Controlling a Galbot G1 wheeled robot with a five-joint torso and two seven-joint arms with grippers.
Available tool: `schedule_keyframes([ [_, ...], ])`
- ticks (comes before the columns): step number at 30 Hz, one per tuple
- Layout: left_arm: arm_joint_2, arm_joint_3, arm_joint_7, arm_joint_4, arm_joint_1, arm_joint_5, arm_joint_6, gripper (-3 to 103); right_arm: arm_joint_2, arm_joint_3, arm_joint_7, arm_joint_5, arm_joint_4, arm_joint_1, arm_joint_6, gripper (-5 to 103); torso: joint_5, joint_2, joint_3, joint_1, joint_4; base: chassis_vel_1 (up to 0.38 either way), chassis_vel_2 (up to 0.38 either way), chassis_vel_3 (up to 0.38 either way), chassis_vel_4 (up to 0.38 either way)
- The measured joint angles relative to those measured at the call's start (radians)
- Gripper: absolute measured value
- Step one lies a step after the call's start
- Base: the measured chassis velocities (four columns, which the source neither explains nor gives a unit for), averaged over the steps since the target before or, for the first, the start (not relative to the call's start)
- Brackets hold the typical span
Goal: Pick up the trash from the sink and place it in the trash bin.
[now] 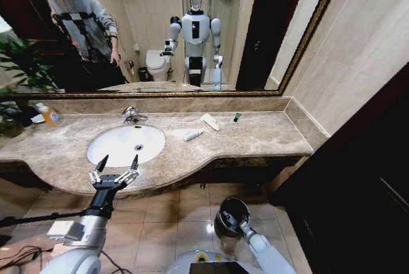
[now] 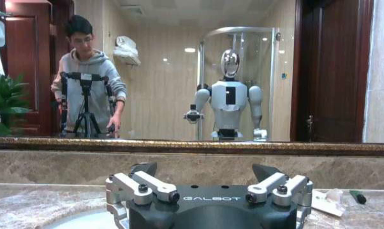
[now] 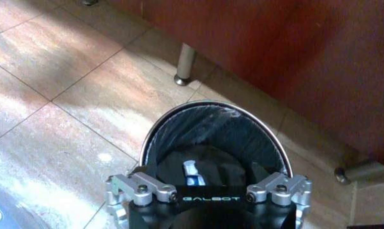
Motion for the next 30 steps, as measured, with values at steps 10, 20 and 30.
schedule_keyframes([
  [10, 0.0, 0.0, 0.0, 0.0, 0.0, 0.0, 0.0, 100, -0.039, -0.005, 0.006, 0.062, 0.198, -0.101, -0.058, 100, 0.0002, 0.0, 0.0, 0.0, 0.0, 0.0, 0.0, 0.0, 0.0],
  [20, 0.0, 0.0, 0.0, 0.0, 0.0, 0.0, 0.0, 100, -0.105, 0.038, 0.049, 0.145, 0.569, -0.295, -0.057, 100, -0.0001, 0.0, 0.0, 0.0, -0.0001, 0.0, 0.0, 0.0, 0.0],
  [30, 0.0, 0.0, 0.0, 0.0, 0.0, 0.0, 0.0, 100, -0.18, 0.196, 0.066, 0.274, 1.164, -0.564, -0.14, 100, 0.0001, 0.0, 0.0, 0.0, -0.0001, 0.0, 0.0, 0.0, 0.0],
])
